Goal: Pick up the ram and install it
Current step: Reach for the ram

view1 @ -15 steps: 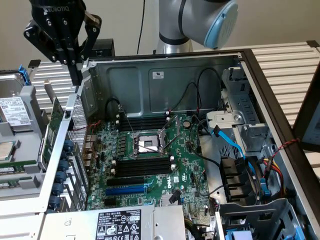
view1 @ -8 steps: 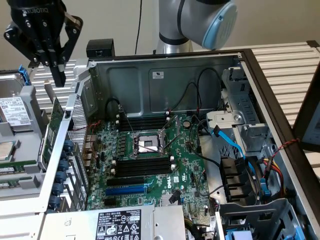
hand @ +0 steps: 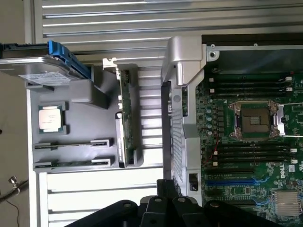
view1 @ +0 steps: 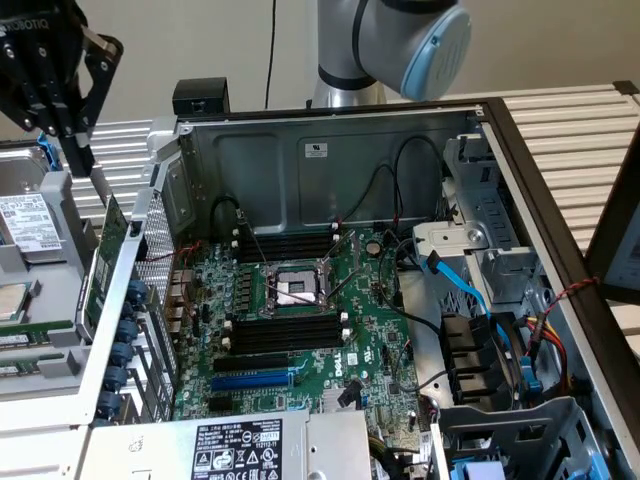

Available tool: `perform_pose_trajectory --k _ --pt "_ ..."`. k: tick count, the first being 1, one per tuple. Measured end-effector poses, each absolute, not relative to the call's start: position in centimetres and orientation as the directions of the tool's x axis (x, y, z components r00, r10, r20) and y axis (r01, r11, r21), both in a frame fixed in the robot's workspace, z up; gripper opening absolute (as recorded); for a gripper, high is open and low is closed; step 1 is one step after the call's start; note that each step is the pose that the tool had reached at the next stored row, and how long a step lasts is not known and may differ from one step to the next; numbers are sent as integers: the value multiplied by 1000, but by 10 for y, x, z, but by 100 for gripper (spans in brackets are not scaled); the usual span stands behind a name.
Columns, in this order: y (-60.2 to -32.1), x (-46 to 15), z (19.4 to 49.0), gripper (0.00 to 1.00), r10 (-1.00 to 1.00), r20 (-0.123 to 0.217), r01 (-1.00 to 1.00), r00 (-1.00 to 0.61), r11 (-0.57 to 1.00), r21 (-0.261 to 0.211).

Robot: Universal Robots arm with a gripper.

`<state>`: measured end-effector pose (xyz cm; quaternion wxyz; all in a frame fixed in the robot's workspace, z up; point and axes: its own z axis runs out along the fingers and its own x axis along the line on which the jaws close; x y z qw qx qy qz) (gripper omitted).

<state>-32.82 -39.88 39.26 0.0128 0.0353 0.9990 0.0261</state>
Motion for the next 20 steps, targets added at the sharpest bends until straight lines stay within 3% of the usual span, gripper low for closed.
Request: perform_pose_trajectory --k 20 --pt "-399 -419 392 11 71 -26 70 -997 996 53"
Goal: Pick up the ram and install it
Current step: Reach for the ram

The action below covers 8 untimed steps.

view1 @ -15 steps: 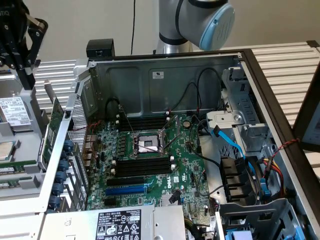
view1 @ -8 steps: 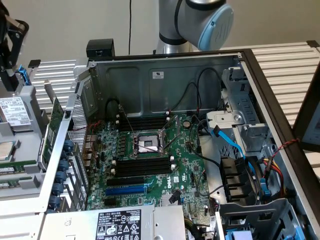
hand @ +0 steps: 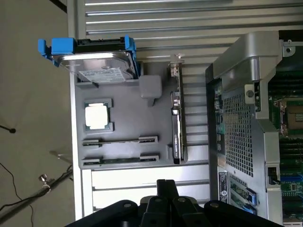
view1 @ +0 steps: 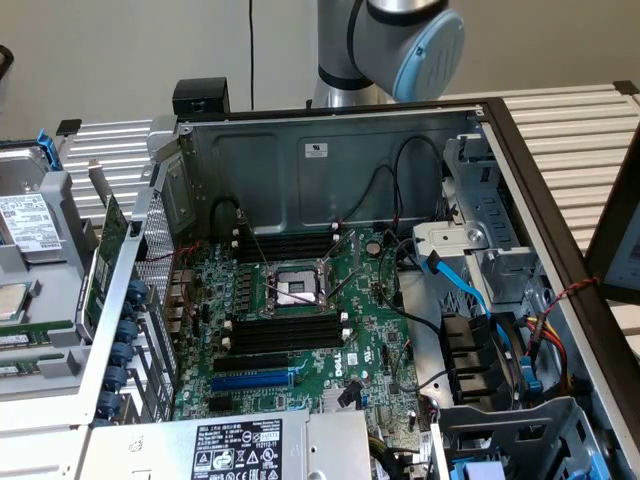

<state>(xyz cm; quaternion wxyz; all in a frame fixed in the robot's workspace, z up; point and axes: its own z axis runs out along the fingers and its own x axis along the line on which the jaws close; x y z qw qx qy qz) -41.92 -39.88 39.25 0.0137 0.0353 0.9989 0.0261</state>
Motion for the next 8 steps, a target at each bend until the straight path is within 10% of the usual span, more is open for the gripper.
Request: perform_pose_trajectory --k 8 --pt "-385 -444 388 11 71 -27 70 -997 996 48"
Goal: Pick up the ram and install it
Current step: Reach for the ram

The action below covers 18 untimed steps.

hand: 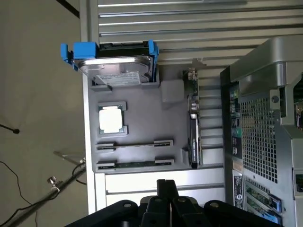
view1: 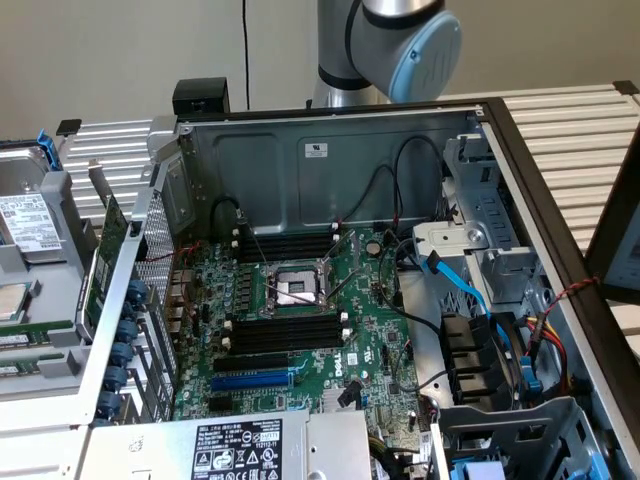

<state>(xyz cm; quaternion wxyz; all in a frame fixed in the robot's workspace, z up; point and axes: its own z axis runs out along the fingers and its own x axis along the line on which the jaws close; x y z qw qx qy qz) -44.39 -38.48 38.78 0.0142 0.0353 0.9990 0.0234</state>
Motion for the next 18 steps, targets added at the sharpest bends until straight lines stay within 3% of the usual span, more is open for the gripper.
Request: perform_pose_trajectory --k 6,18 --pt "-378 -456 386 11 59 -27 58 -998 997 47" --pt "-378 -456 382 11 -157 -27 -159 -987 986 51"
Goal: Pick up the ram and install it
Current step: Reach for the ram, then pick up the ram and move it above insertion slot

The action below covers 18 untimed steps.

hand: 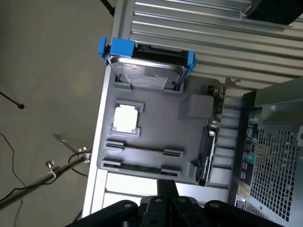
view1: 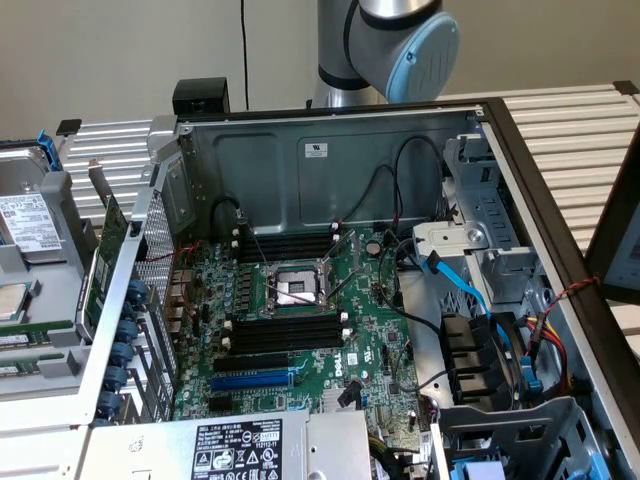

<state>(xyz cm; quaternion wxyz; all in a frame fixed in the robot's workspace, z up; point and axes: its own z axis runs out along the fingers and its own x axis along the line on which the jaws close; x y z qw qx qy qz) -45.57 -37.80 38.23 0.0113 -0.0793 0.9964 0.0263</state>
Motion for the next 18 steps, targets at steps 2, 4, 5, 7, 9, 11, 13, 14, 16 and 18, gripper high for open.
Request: perform_pose_trajectory --k 2,4,5,7,9,11,13,14,16,18 --pt "-378 -456 382 11 -194 -27 -196 -981 979 51" --pt "-378 -456 382 11 -230 -27 -231 -973 972 51" --pt "-378 -456 381 11 -247 -27 -248 -969 967 51" --pt "-378 -456 381 11 -282 -27 -283 -959 958 52" --pt "-378 -456 381 11 -317 -28 -318 -948 947 54" --pt "-378 -456 381 11 -351 -28 -352 -936 934 55" --pt "-378 -456 381 11 -385 -29 -386 -923 921 56" --pt "-378 -456 381 11 -401 -29 -402 -915 914 56" --pt "-378 -456 381 11 -434 -29 -435 -900 898 56" --pt "-378 -456 381 11 -467 -29 -468 -884 882 56"
